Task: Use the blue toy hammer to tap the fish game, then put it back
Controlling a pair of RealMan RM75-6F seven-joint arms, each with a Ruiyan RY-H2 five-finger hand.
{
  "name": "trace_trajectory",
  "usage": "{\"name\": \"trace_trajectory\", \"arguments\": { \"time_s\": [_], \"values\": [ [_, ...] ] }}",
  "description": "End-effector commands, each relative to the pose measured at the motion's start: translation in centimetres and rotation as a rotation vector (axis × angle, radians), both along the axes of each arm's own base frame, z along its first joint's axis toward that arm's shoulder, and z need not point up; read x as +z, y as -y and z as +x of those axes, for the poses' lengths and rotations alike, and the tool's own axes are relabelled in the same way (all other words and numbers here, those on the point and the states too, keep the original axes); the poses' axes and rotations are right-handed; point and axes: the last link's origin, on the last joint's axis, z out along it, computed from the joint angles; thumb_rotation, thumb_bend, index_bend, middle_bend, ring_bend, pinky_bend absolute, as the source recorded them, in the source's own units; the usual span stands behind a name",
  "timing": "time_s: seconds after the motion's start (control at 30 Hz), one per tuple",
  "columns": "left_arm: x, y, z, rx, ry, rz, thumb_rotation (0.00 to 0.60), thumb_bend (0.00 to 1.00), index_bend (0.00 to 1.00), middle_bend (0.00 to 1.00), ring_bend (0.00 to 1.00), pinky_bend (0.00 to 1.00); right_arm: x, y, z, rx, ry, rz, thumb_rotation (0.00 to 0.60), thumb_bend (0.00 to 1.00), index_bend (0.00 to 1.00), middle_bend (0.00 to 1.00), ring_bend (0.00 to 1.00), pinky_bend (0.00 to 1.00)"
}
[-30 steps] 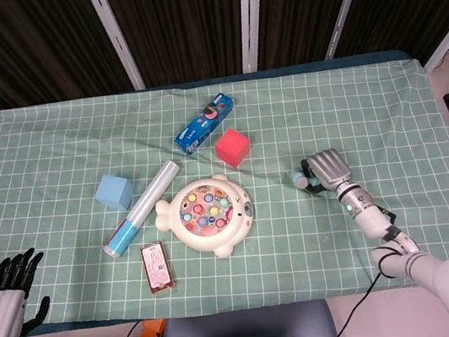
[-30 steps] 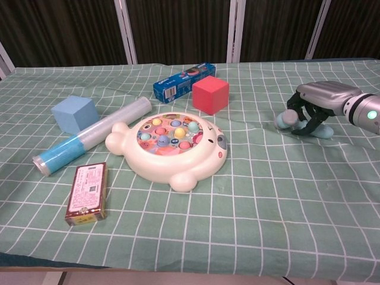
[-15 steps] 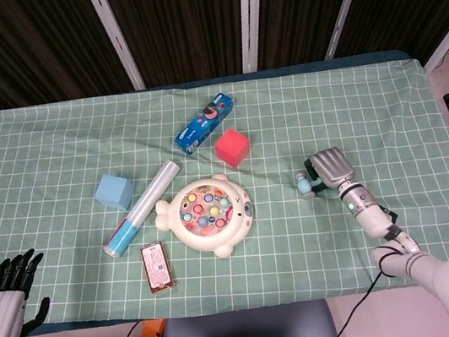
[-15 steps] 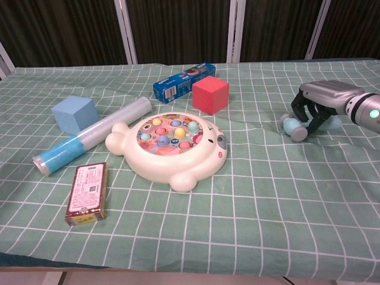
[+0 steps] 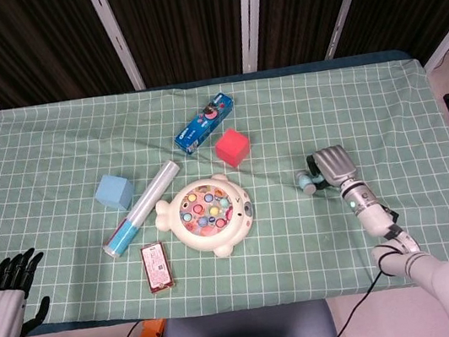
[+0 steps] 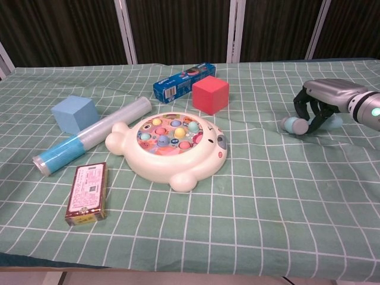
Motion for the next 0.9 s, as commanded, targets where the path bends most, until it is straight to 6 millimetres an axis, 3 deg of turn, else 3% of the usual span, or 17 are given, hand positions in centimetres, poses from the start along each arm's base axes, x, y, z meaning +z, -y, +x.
{"name": "trace_trajectory", "arguments": {
  "time_s": [0.03, 0.27, 0.9],
  "values": [
    [0.0, 0.0, 0.0, 0.001, -0.001, 0.0, 0.6, 0.41, 0.0, 0.03, 0.01, 0.07, 0.1, 0.0, -0.1, -0.006, 0.004, -0.004, 0.6, 0.32, 0.72, 0.67, 0.68, 0.69],
    [0.0, 0.0, 0.0, 0.0, -0.001, 0.001, 0.6, 0.41, 0.0, 0.03, 0.01, 0.07, 0.4, 0.2, 0.0, -0.005, 0.019, -0.024, 0.6, 0.31, 0.62, 0.6, 0.65, 0.67],
    [0.0, 0.0, 0.0, 0.001, -0.001, 0.002, 0.6, 0.41, 0.0, 0.03, 0.01, 0.07, 1.3, 0.8, 0.0, -0.018, 0.02, -0.06, 0.6, 0.31, 0.62, 0.6, 0.65, 0.67]
  ]
}}
